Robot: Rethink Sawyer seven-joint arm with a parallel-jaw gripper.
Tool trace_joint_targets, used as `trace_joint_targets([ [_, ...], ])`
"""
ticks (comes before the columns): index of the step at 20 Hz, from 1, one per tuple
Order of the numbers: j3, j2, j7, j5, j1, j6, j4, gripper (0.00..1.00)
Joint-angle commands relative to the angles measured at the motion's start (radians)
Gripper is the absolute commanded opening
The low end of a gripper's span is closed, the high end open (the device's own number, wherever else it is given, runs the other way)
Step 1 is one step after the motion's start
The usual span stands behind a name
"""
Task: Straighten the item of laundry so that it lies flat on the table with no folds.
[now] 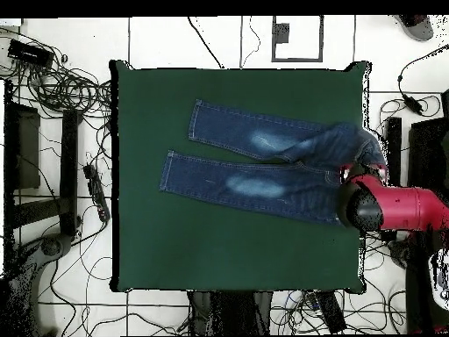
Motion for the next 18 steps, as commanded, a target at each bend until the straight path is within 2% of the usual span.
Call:
trace_joint_targets([
  [1, 0.016, 0.012, 0.074, 0.038, 0.030, 0.041, 0.104, 0.00],
  [3, -0.004, 0.012, 0.110, 0.045, 0.042, 0.025, 0.106, 0.00],
  [4, 0.015, 0.010, 0.094, 0.052, 0.028, 0.023, 0.113, 0.00],
  [5, 0.035, 0.008, 0.078, 0.059, 0.014, 0.020, 0.121, 1.00],
  [8, 0.122, 0.005, 0.025, 0.122, -0.059, 0.082, 0.164, 1.00],
  [11, 0.154, 0.017, 0.011, 0.162, -0.084, 0.110, 0.203, 1.00],
  [14, 0.118, 0.003, 0.038, 0.167, -0.051, 0.101, 0.222, 1.00],
  [18, 0.011, -0.025, 0.102, 0.147, 0.043, 0.081, 0.216, 1.00],
])
